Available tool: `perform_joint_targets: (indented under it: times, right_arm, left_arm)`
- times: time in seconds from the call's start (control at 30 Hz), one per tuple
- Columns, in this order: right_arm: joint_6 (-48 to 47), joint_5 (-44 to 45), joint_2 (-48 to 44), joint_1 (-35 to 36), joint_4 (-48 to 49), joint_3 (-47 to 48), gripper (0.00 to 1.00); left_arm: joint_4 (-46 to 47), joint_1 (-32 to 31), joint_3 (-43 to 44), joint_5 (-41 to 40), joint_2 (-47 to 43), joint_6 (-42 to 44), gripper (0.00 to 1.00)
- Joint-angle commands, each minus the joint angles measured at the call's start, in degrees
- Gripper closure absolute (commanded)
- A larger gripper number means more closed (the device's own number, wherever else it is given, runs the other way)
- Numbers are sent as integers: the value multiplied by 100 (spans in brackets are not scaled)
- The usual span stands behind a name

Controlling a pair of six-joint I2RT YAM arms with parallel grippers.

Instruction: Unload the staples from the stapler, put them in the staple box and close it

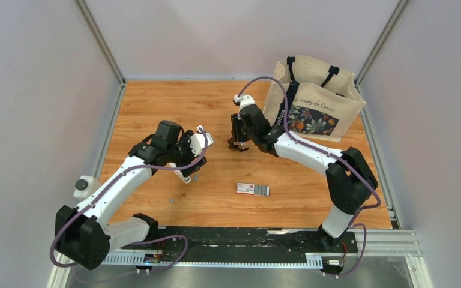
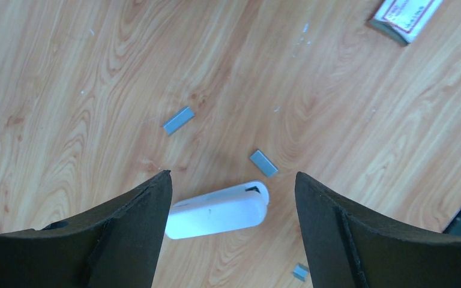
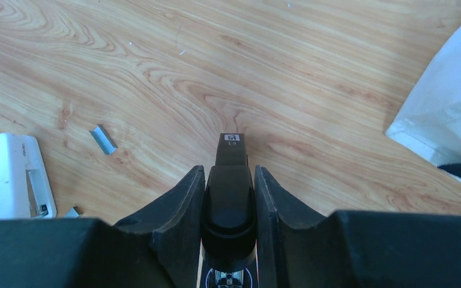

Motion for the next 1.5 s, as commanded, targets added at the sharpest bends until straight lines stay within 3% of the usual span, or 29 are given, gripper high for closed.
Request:
perform_joint_targets:
  times: [0.0,0.37,0.6,0.87,0.97,1.1,1.13,1.3,1.47]
  right_arm:
    - [-347,218,123,96,786,407,100]
    - [-462,526,624,324,1982,294,100]
    - [-128,737,571,693,2342,-602,100]
    - [505,571,431,790,2536,-1376,99]
    - [620,509,212,790,2597,-1596,79]
    - [734,377,-350,755,2422,-1781,43]
    - [769,334,-647,746,2378,-1851,39]
    - [954,35,-1668,685,2220,-2255,31]
    - [989,42,-2591,658,1763,-2535,33]
  left_arm:
    - [432,69,172,-438,309,288,17]
    - [563,210,155,-561,459,314,22]
    - [722,210,102,-1106,765,1228,21]
    - [564,184,524,-1177,1592,2185,18]
    - [625,166,603,-1089,1794,2493,18]
    - [556,131,892,-1054,2136,2819,16]
    - [442,122,963,-1045,2199,2872,16]
    - [204,87,1218,-685,2480,3258,16]
    - [-103,-1,1288,-553,2682,3618,15]
